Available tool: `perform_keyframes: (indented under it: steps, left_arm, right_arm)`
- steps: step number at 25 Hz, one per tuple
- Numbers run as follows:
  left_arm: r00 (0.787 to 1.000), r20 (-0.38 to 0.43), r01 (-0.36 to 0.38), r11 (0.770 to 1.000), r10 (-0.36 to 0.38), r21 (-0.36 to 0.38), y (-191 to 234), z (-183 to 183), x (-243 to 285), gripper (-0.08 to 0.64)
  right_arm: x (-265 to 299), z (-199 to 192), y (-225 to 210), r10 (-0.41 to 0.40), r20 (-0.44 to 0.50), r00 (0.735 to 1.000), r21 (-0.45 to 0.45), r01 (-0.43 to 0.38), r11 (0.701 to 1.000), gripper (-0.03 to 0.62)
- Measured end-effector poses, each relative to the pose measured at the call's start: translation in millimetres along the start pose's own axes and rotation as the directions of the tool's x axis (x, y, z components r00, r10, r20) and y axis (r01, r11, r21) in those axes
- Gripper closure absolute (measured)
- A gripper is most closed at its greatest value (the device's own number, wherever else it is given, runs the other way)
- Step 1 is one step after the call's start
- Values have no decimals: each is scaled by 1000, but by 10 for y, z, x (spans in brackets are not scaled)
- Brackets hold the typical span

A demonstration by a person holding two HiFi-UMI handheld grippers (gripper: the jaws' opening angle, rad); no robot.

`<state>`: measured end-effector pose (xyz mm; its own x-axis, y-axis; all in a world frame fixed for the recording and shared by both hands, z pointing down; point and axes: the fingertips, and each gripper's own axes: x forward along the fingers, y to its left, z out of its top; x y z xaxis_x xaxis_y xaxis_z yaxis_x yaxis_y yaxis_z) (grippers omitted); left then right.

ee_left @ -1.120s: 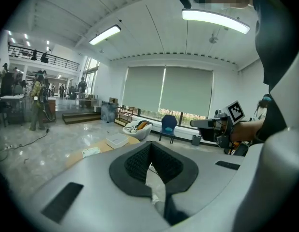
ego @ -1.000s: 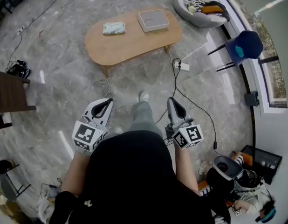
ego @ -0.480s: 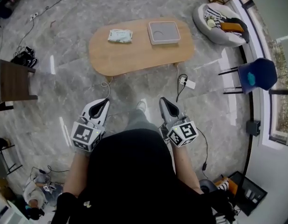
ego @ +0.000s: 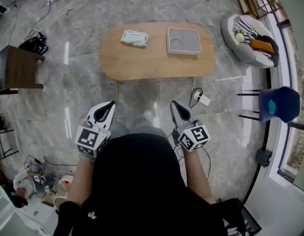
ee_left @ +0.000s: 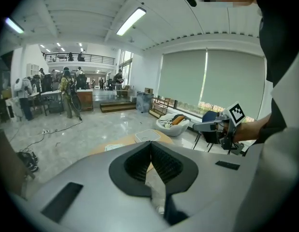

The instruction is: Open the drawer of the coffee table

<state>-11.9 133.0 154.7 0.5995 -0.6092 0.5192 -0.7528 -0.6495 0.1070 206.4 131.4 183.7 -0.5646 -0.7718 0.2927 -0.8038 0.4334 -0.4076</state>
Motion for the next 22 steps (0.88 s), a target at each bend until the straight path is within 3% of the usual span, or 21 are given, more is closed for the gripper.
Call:
perform_keyframes:
  steps: [9,15,22]
  left_arm:
    - [993,-95,-79,996,74,-50,285,-406,110,548]
    - [984,-177,-24,998,13,-62,638,-842,293,548]
    - [977,-214,-17,988,-15,-150,1196,-1342,636,548]
  right_arm:
    - [358,-202,-263,24,-90,996,8,-24,1000,594]
    - [643,-384,-314,-15,-140,990,-1,15,1000,594]
    - [1145,-666,-361,-35,-222,974,-43,26,999,592]
